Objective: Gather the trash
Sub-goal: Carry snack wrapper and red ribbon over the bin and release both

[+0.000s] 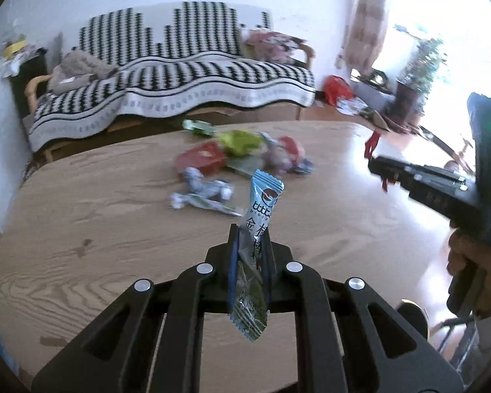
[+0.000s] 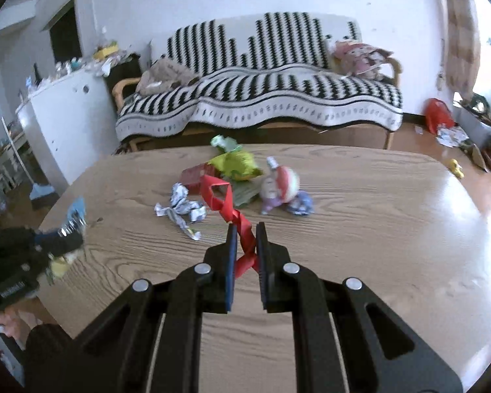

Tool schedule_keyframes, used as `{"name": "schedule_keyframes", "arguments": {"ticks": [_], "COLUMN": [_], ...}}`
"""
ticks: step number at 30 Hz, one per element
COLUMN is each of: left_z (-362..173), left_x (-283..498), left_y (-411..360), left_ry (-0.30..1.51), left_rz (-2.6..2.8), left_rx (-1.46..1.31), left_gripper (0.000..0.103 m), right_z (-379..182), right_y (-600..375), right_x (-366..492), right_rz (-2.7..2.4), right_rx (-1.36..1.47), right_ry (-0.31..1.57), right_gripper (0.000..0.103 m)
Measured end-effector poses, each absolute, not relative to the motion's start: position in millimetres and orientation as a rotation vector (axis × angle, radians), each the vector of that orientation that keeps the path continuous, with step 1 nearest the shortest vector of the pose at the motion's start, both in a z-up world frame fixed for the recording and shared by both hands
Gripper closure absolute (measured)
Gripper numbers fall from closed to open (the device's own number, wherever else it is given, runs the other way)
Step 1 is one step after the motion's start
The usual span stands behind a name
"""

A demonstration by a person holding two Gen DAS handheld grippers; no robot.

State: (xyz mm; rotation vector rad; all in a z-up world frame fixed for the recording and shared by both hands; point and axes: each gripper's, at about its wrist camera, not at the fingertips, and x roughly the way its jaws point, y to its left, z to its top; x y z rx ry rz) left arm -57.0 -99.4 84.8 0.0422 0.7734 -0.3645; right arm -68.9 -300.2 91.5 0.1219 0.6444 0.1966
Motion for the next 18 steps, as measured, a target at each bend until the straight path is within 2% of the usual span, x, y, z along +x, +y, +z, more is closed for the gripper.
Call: {"name": "schedule_keyframes", "arguments": {"ticks": [11, 14, 18], "left_z": [72, 53, -7], "left_x": [-129, -163, -202], "left_y": [-232, -285, -344], "left_ry": [0.808, 0.861, 1.046], "left_rz": [-0.673, -0.804, -0.964], "left_rx": [0.110, 0.198, 0.220], "left_gripper": [0.092, 0.092, 0.092], "right_z": [75, 52, -9], "right_y": [-429, -459, -486], "right_x": [-217, -259, -314], "right_rz": [-0.038, -0.086, -0.127], "right_rx": [0.206, 0.246, 0.353], "right_ry": [0.664, 0.705, 0.813], "right_gripper": [0.091, 0.091, 0.091]}}
